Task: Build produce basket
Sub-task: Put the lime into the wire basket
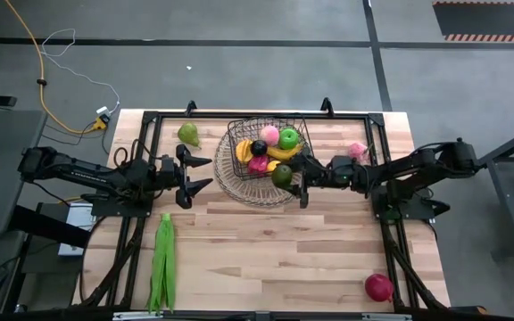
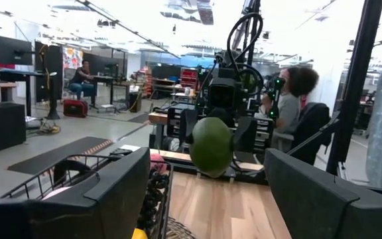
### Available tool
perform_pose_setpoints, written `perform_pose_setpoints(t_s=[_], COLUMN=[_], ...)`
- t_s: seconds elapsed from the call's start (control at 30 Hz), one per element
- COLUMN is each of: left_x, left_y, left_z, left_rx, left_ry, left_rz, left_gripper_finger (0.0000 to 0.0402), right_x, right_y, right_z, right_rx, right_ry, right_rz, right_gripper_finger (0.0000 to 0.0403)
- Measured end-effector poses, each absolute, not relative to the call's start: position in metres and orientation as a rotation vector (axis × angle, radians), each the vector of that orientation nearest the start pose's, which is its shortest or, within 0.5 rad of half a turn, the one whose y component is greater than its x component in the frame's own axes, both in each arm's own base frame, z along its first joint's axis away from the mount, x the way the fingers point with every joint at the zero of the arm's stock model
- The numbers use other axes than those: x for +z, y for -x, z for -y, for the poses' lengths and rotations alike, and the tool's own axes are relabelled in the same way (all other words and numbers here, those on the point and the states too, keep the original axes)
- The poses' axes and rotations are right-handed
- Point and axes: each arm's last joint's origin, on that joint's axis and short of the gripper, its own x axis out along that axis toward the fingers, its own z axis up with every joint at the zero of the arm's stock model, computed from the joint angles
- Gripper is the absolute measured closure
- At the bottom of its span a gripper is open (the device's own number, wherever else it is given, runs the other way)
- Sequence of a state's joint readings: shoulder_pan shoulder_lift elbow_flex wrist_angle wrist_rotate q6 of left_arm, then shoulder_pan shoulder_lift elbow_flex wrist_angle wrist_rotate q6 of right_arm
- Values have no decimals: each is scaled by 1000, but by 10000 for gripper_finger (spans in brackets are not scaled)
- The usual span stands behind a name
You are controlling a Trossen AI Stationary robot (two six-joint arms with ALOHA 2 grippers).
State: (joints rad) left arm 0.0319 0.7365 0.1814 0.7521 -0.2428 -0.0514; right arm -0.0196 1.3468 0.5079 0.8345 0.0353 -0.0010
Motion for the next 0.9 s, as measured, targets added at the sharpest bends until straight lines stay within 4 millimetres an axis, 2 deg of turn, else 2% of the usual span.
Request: perform_pose_setpoints(t_s=[0.1, 0.23, 0.57, 0.73, 0.9], left_x=[221, 221, 222, 222, 222], left_y=[-158, -158, -158, -158, -158], left_z=[-12, -12, -12, -12, -12], left_rx=[268, 271, 272, 273, 273], left_ry=[80, 81, 78, 70, 70], left_rz=[205, 205, 207, 205, 205], left_gripper_finger=[115, 115, 115, 115, 115], right_x=[219, 223, 238, 233, 221], right_y=[-266, -268, -304, -322, -336], right_z=[8, 22, 77, 95, 100], right_rx=[-126, -363, -660, -728, -752], right_ry=[1, -7, -161, -245, -290], right_rz=[-3, -18, -337, -425, -496], right_gripper_finger=[131, 131, 130, 124, 109])
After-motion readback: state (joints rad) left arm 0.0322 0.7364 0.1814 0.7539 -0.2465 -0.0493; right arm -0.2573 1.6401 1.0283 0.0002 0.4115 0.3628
